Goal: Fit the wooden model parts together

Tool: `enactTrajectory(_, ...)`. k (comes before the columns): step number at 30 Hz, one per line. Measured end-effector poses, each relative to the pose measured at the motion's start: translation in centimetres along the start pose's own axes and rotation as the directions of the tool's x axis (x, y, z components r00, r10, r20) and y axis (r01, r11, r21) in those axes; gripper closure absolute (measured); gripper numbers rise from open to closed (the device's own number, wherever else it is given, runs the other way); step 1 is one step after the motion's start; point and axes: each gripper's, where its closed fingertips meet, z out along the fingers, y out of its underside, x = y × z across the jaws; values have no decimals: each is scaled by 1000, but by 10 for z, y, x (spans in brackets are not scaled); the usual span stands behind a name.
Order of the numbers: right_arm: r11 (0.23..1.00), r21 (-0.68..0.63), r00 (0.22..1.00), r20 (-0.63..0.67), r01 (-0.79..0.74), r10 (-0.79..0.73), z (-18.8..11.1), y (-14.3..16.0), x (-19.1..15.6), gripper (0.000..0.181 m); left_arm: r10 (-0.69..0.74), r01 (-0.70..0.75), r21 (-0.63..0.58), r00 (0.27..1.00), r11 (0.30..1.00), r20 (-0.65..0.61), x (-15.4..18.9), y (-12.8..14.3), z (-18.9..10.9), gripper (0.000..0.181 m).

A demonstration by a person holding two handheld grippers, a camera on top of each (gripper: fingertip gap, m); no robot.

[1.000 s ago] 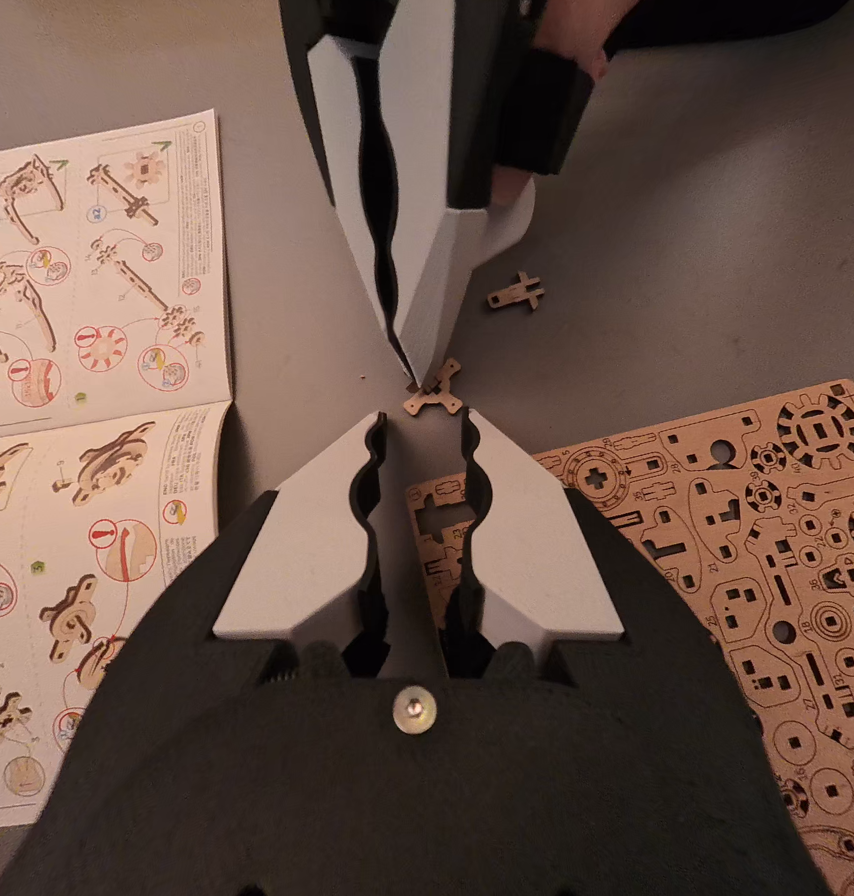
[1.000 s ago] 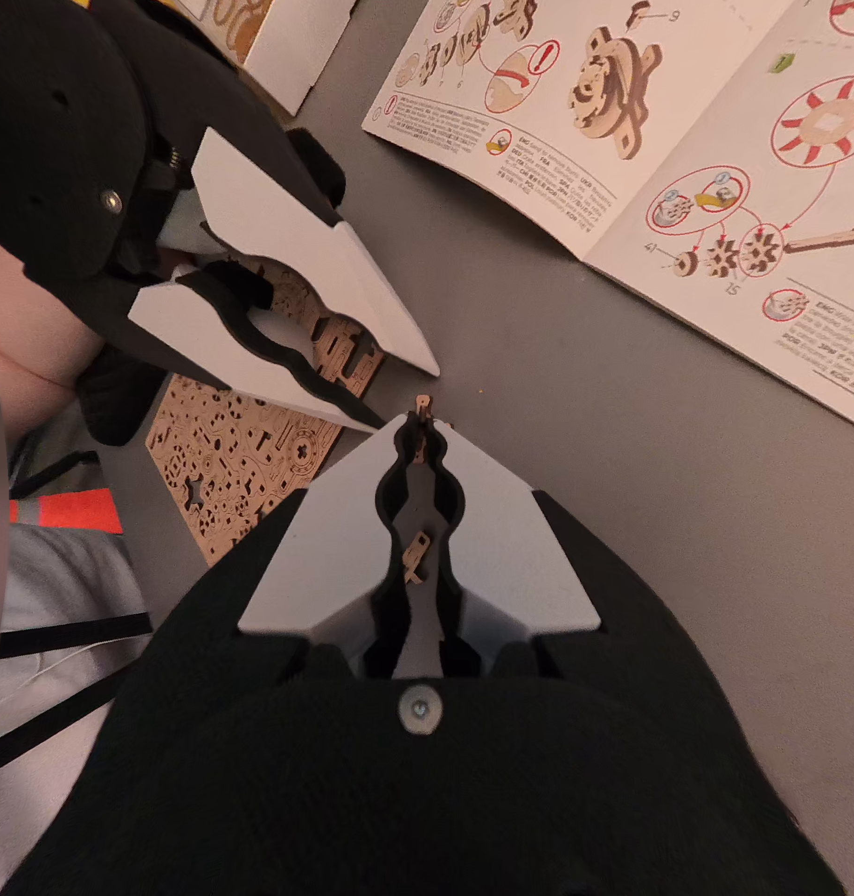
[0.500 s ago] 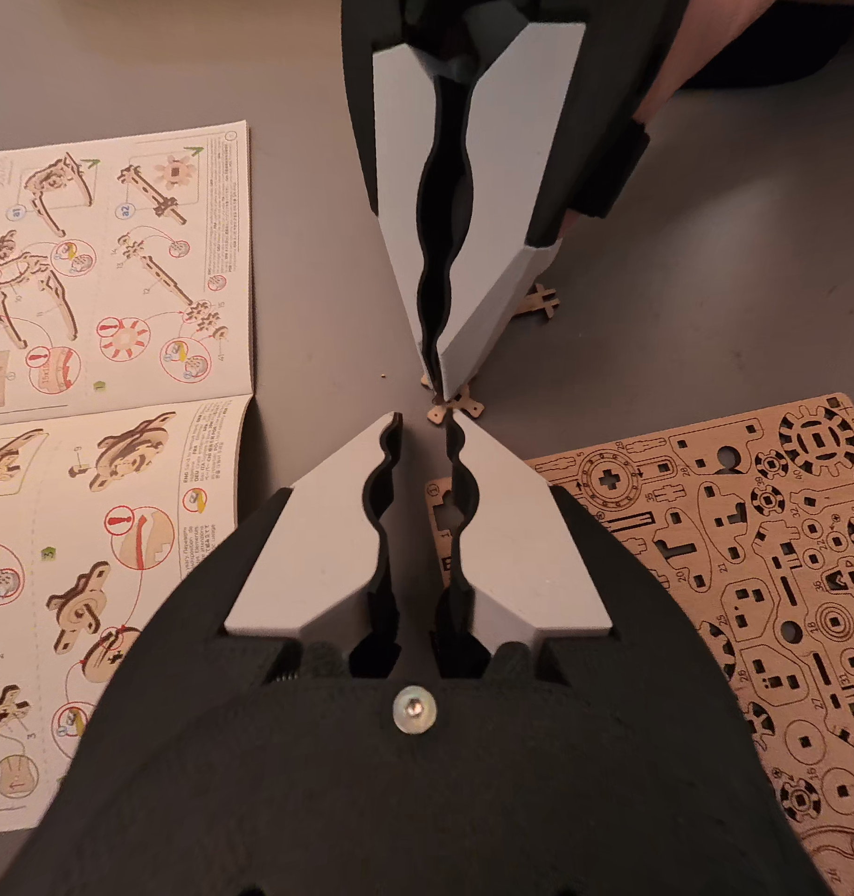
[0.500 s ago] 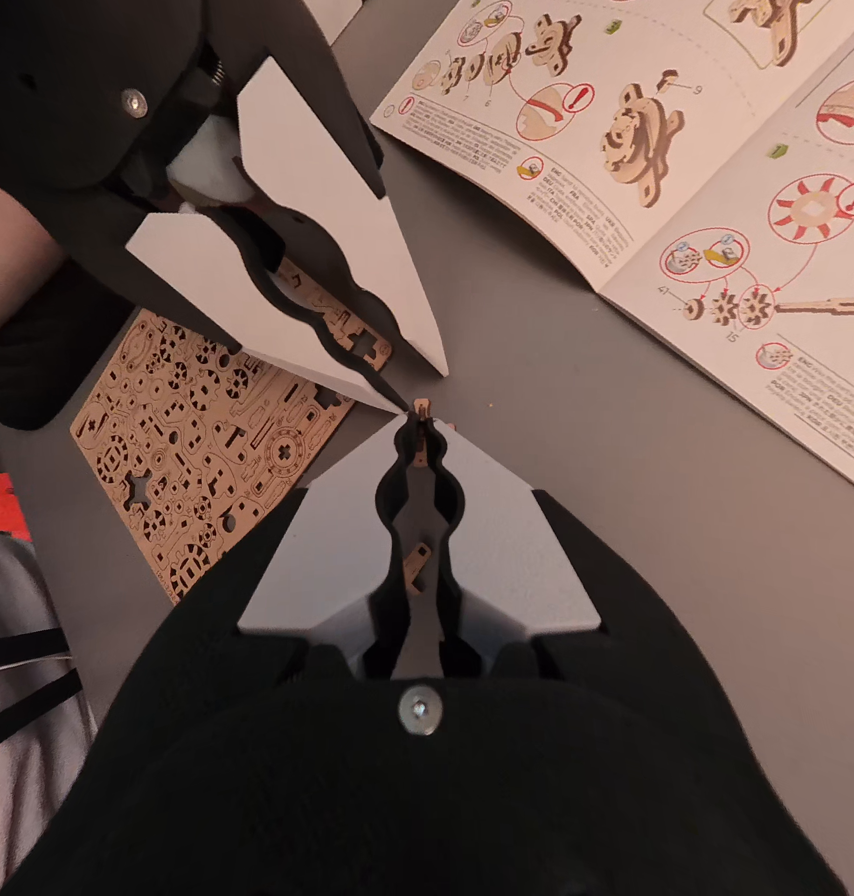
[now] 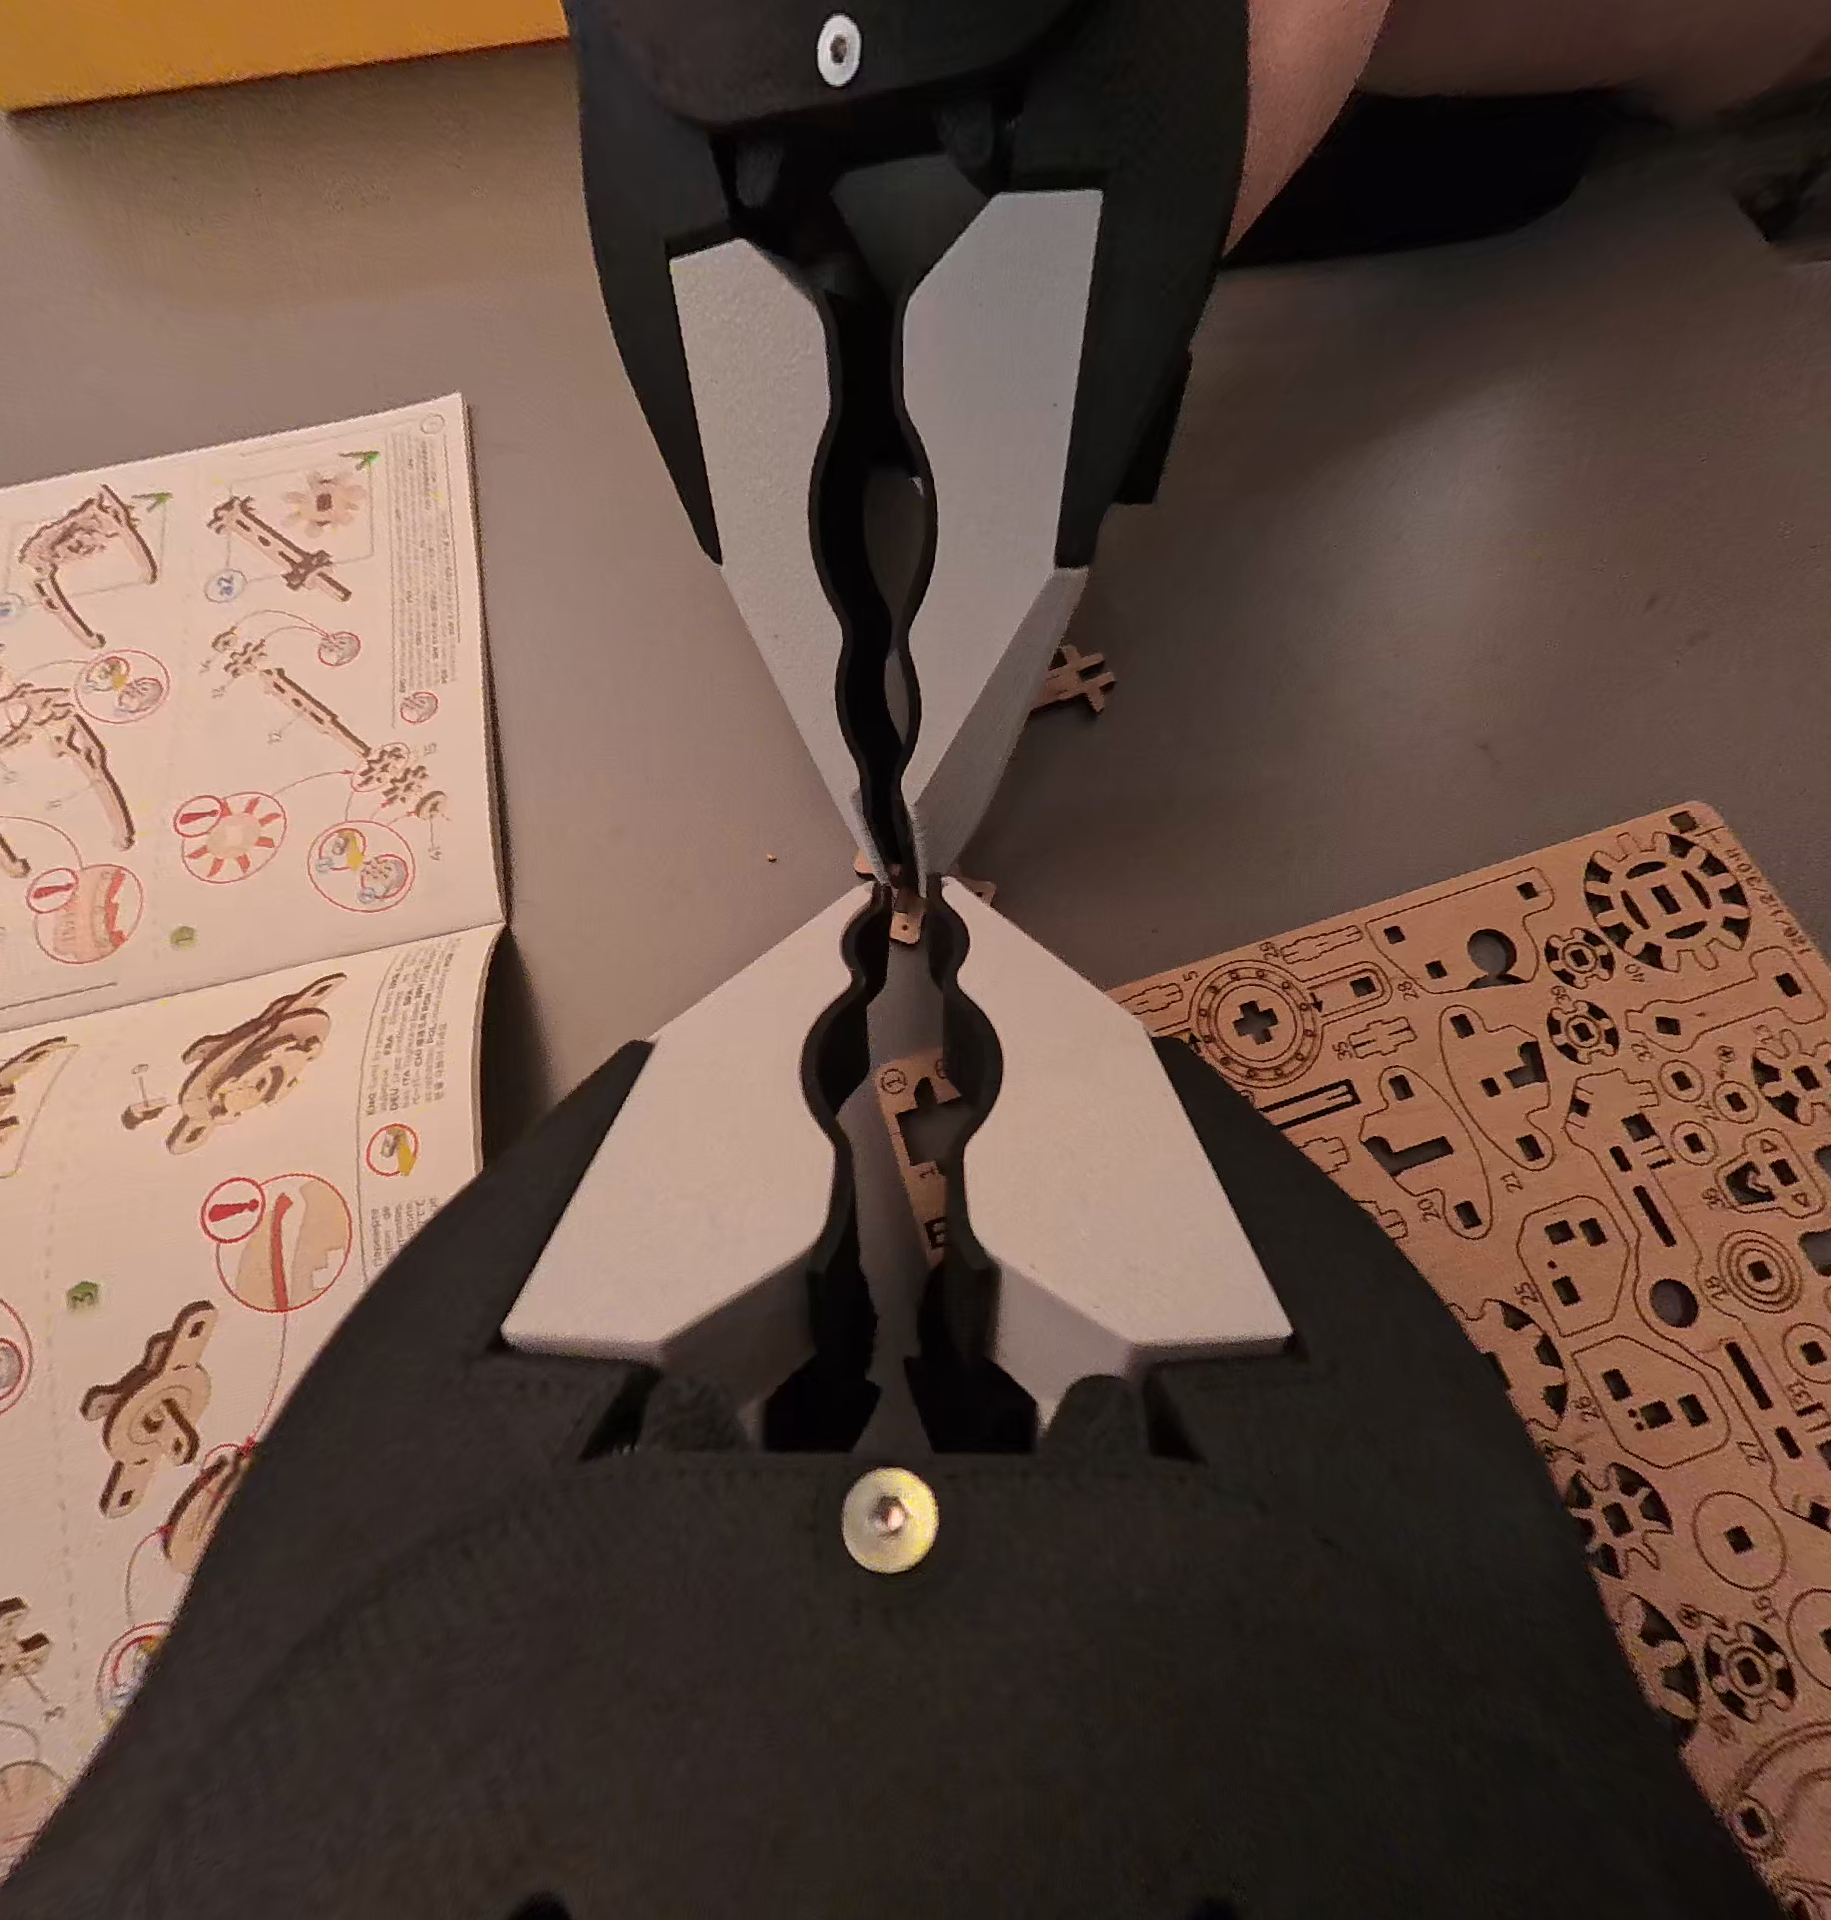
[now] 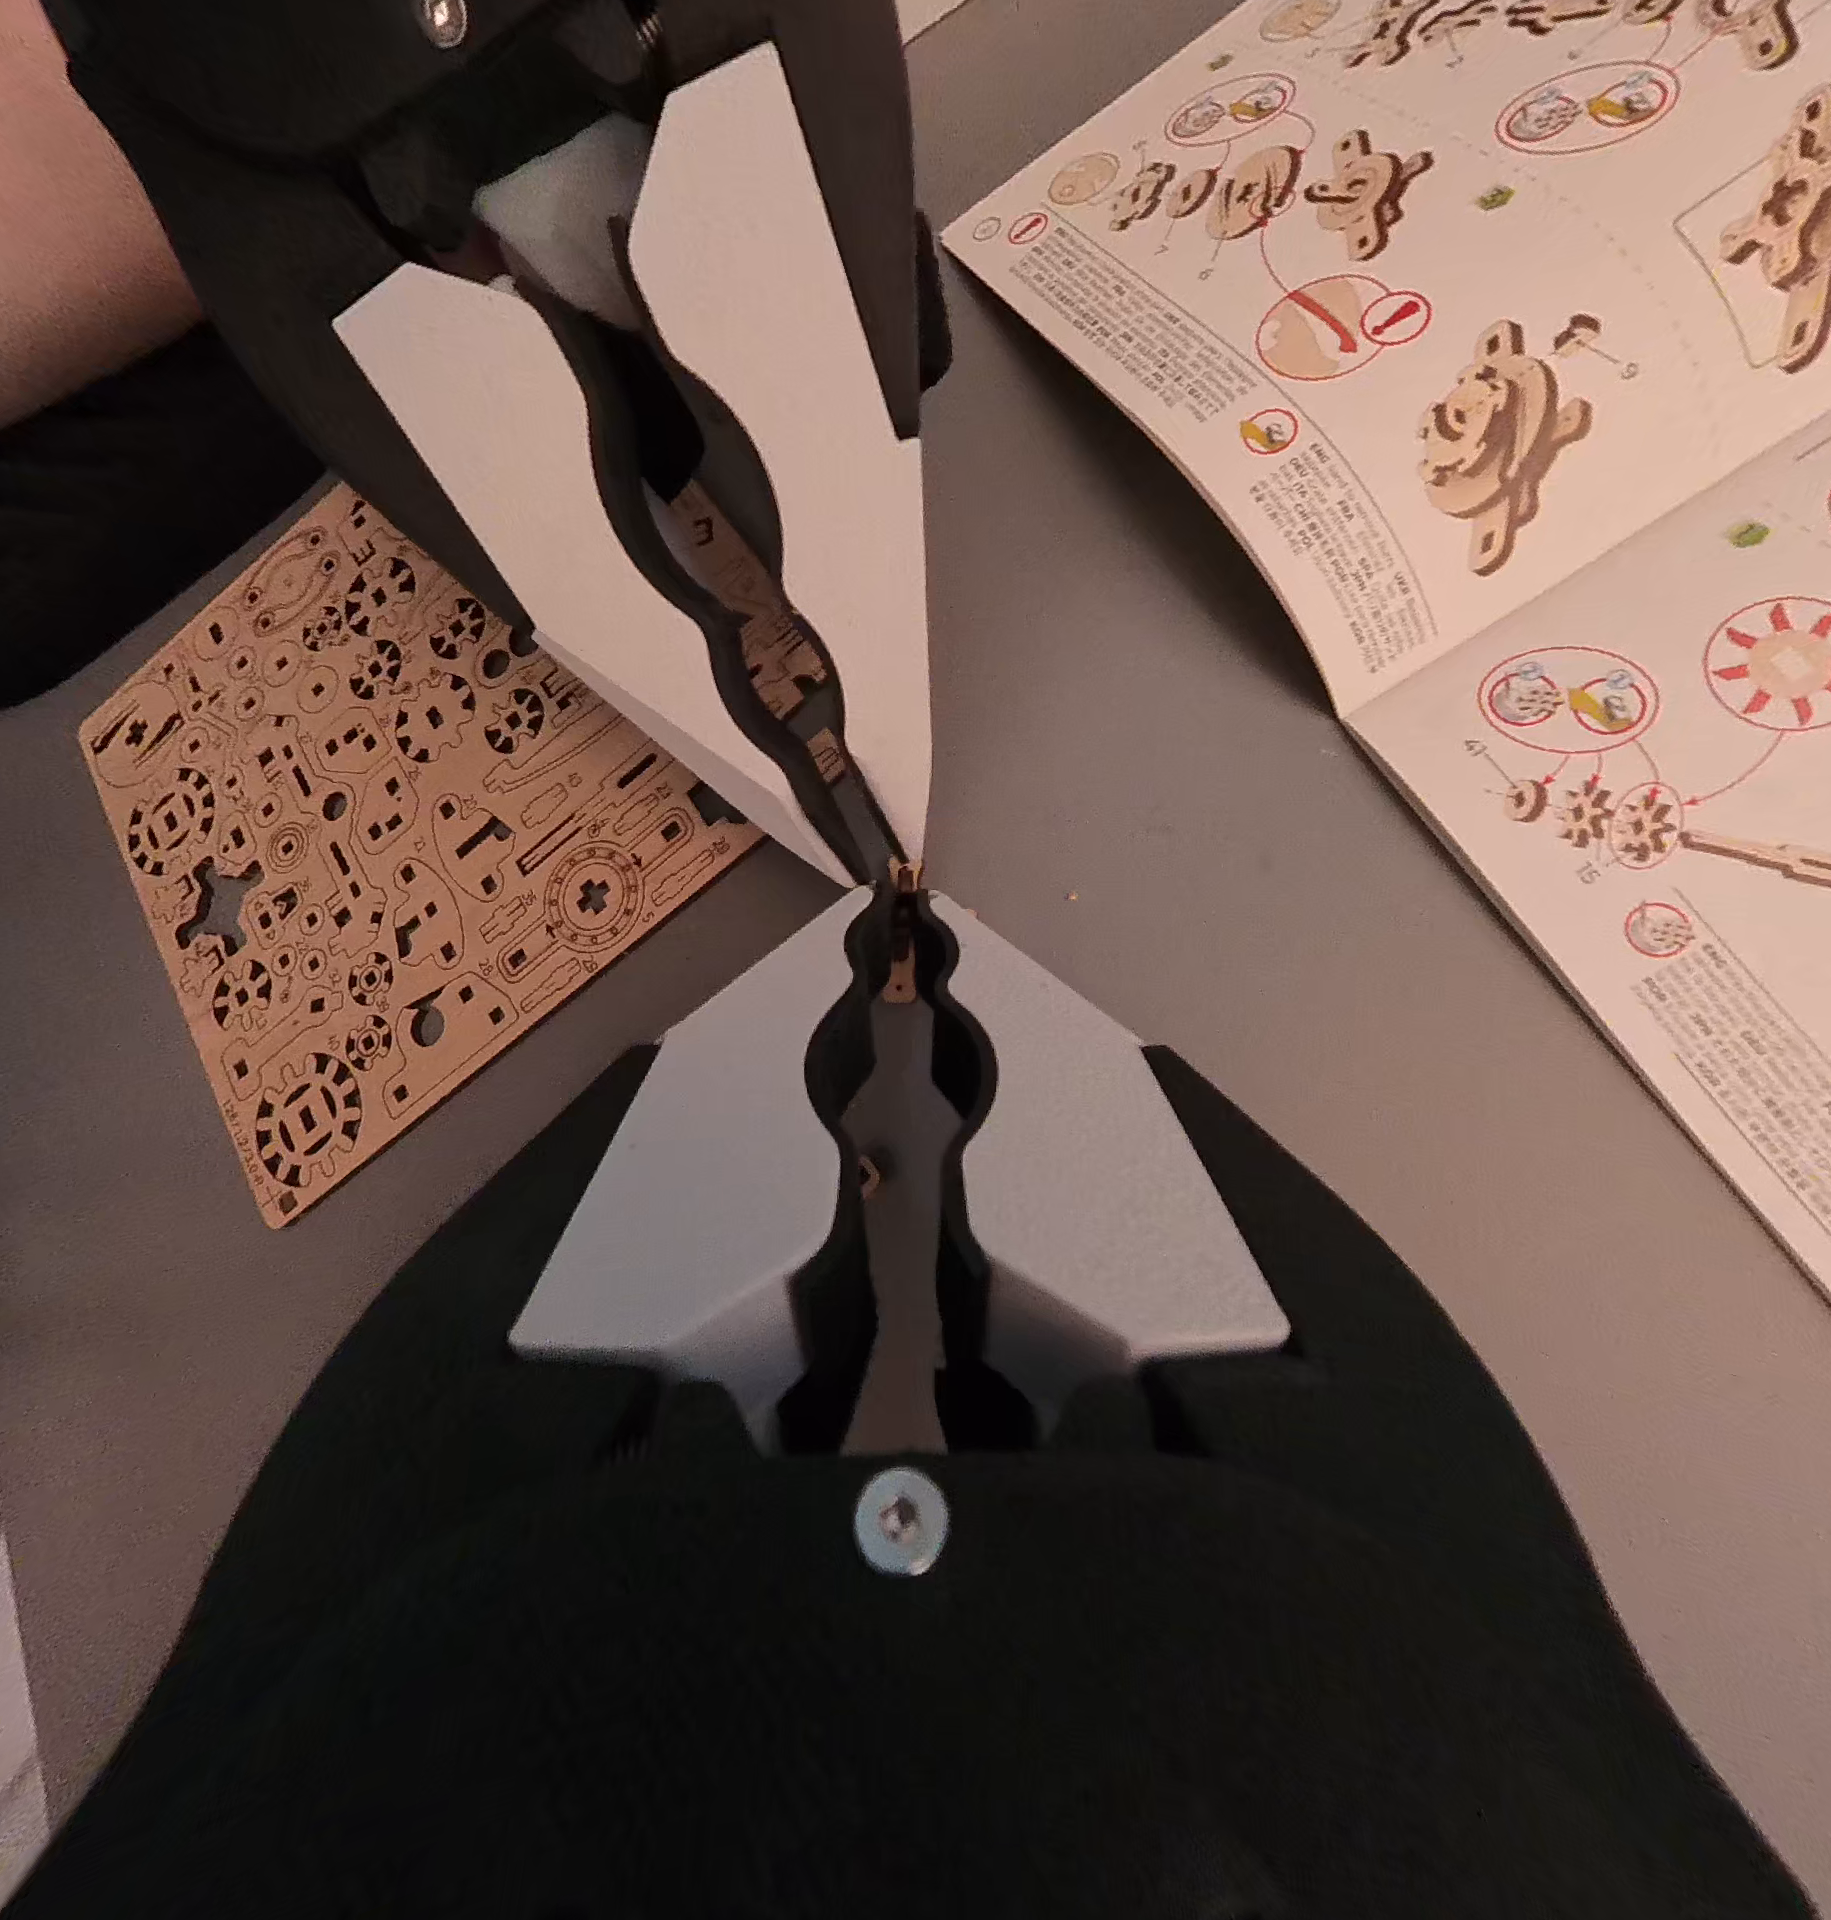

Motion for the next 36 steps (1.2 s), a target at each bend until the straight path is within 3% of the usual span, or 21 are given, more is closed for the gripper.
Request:
enactTrajectory(3, 1000, 5, 1000, 9, 12, -12, 0, 0, 0, 180, 26, -26, -28, 1000, 999, 15, -2, 4, 1, 171)
enactTrajectory(15, 993, 31, 993, 41, 110, -111, 0, 1, -2, 180, 82, -81, -48, 996, 996, 20, 0, 8, 6, 179)
enactTrajectory(21, 995, 47, 993, 68, 89, -93, -5, 0, -2, 167, 76, -75, -45, 997, 996, 22, 0, 8, 6, 179)
enactTrajectory(26, 993, 90, 995, 47, 80, -84, -17, -6, 3, 172, 74, -73, -47, 997, 996, 28, -1, 8, 6, 179)
enactTrajectory(36, 993, 52, 994, 34, 102, -104, -9, -1, 3, 180, 75, -73, -50, 996, 996, 39, -3, 8, 6, 180)
